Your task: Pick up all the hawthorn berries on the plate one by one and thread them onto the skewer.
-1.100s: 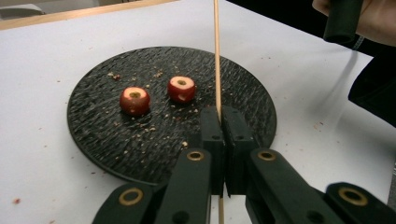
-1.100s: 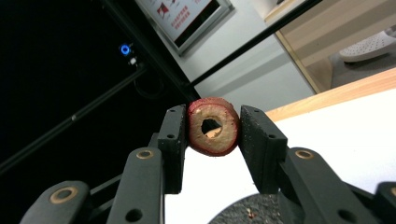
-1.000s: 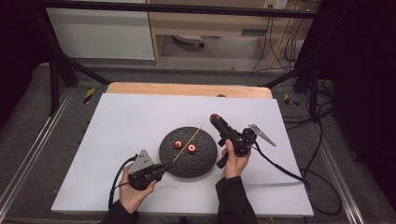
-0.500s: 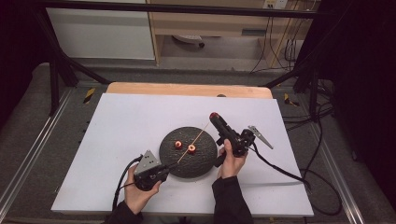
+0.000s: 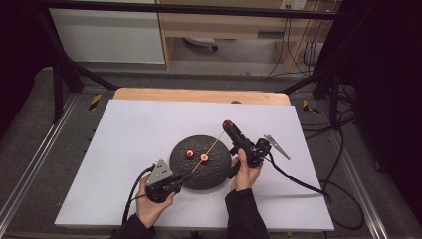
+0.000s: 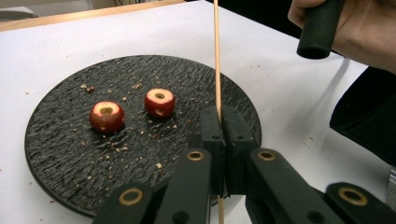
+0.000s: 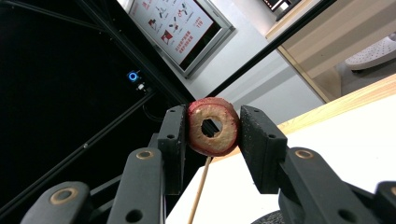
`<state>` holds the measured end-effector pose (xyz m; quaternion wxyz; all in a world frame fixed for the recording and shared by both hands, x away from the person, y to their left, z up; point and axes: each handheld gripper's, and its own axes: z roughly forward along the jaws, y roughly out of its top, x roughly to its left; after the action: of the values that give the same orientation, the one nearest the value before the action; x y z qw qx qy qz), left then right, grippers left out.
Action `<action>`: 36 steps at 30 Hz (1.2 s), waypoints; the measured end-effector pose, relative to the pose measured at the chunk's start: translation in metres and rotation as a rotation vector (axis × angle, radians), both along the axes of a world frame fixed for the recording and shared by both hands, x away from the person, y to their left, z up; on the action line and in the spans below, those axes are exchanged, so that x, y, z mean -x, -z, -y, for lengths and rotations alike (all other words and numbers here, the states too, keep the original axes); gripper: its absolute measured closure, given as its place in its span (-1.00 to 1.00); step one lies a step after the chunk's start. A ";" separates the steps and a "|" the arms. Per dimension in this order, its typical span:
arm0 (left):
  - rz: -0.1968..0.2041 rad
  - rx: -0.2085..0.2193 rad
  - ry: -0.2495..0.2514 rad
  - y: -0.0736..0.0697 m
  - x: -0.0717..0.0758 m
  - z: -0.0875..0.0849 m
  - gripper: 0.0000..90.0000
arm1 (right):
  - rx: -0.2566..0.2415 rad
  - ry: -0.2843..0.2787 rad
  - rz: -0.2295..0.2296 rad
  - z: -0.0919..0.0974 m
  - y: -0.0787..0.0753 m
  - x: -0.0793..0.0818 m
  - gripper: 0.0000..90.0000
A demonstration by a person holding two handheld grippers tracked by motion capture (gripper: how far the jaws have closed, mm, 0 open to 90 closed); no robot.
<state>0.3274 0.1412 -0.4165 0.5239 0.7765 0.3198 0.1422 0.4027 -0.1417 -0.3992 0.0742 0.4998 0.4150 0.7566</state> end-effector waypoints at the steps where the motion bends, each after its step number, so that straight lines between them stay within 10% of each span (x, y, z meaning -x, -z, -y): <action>1: 0.000 0.004 -0.001 0.000 0.000 0.001 0.96 | -0.001 0.001 -0.001 0.000 0.000 0.000 0.39; 36: -0.004 0.031 -0.060 -0.011 -0.022 0.035 0.96 | 0.036 -0.061 -0.025 -0.014 0.021 0.016 0.40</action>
<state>0.3491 0.1060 -0.4050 0.5306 0.7587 0.3463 0.1513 0.3872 -0.1275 -0.4197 0.0549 0.4949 0.4443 0.7447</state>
